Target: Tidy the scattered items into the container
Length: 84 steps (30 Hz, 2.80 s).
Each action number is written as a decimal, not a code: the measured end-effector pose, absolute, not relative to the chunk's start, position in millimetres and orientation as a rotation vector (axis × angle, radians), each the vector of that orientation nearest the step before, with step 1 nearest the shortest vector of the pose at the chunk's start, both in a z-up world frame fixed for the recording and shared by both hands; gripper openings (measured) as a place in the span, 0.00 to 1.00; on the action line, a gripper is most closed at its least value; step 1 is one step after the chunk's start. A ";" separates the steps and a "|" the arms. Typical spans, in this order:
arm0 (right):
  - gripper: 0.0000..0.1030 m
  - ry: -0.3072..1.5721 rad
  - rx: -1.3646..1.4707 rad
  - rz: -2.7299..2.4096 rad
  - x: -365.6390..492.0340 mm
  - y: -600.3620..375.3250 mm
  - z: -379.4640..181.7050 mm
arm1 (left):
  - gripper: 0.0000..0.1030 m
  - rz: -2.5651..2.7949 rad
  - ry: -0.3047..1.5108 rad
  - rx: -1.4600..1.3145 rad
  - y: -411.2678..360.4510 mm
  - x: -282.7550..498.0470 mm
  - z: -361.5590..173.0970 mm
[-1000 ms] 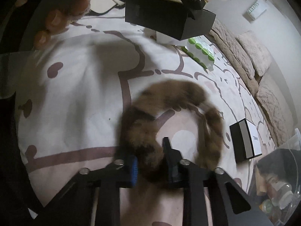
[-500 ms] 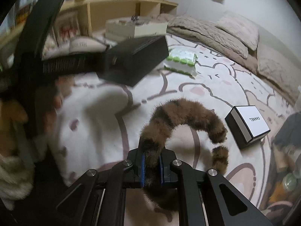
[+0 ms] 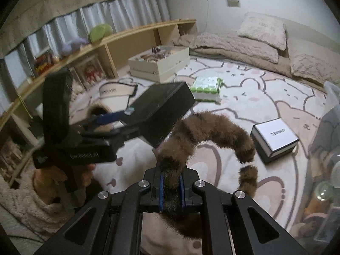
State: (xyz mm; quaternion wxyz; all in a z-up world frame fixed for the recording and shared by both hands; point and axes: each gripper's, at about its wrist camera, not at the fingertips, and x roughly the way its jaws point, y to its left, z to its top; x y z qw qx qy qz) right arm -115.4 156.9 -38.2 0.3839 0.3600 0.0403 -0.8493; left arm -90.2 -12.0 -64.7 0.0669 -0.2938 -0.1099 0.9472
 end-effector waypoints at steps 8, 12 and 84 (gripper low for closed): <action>0.11 0.060 0.824 -2.222 -108.4 224.0 33.8 | 0.99 2.790 -0.291 -0.788 26.9 -90.1 -21.9; 0.11 0.040 0.790 -2.269 -103.8 258.5 61.1 | 0.99 2.749 -0.285 -0.735 48.7 -93.2 1.1; 0.85 0.057 0.877 -2.330 -190.3 479.2 -23.7 | 0.99 2.368 0.358 -1.092 424.3 -331.9 42.3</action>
